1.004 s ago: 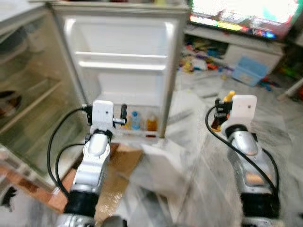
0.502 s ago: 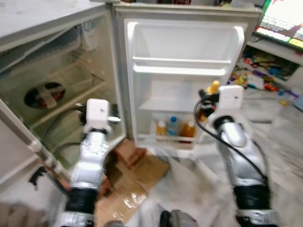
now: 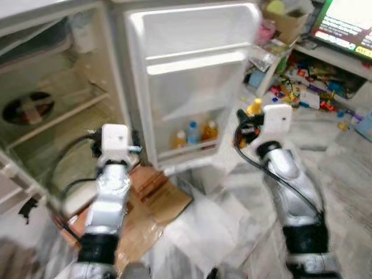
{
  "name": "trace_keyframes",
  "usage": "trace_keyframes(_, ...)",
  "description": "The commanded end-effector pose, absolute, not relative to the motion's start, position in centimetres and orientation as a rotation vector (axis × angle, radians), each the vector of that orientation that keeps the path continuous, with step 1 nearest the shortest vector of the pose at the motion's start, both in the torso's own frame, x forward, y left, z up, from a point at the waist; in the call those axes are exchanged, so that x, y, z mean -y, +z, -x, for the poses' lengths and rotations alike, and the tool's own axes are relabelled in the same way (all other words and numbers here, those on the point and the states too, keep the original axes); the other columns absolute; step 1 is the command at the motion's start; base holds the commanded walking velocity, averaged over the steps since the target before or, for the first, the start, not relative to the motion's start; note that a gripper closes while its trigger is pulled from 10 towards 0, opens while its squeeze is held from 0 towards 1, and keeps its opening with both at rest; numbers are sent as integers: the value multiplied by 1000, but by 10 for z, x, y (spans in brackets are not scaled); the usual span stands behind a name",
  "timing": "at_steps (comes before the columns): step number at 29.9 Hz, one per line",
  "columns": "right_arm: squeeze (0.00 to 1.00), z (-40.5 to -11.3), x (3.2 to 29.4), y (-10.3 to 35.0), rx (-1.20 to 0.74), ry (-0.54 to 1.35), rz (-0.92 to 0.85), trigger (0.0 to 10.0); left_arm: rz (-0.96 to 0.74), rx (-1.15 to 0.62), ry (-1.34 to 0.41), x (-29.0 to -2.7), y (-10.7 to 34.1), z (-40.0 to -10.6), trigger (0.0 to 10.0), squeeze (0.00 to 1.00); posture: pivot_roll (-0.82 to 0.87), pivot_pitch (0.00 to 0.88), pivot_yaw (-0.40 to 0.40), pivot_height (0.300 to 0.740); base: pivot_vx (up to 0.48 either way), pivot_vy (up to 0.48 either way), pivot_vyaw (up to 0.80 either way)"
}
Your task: Restocking fridge
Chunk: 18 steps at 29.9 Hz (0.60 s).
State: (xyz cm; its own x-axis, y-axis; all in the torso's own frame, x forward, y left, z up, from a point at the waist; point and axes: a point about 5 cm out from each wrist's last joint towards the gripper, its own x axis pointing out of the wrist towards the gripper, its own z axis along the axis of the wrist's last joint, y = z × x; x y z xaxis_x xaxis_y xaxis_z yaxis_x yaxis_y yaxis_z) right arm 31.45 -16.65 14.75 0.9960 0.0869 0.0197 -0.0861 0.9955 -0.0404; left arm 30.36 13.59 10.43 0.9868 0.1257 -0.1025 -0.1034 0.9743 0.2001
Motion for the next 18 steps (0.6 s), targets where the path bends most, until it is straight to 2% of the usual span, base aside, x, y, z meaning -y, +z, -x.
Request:
trace_keyframes(1,0,-316,158,158,76,124,24,10000,-223,-126,177,-149,104,-303,10000,0,50,0,-44,740,0,-469,0)
trace_keyframes(5,0,-316,156,162,105,148,68,10000,-150,-178,207,-155,101,-300,10000,0,52,0,-42,740,0,-469,0)
trace_keyframes(11,0,-320,161,160,83,117,29,10000,-148,-163,270,-173,101,-290,10000,0,51,0,-34,740,0,-469,0)
trace_keyframes(16,0,-323,166,161,78,100,52,10000,-72,-130,292,-187,106,-277,10000,0,58,0,-36,740,0,0,0)
trace_keyframes(18,0,-326,167,161,90,79,165,10000,-65,-125,306,-194,105,-271,10000,0,61,0,-40,740,0,0,0)
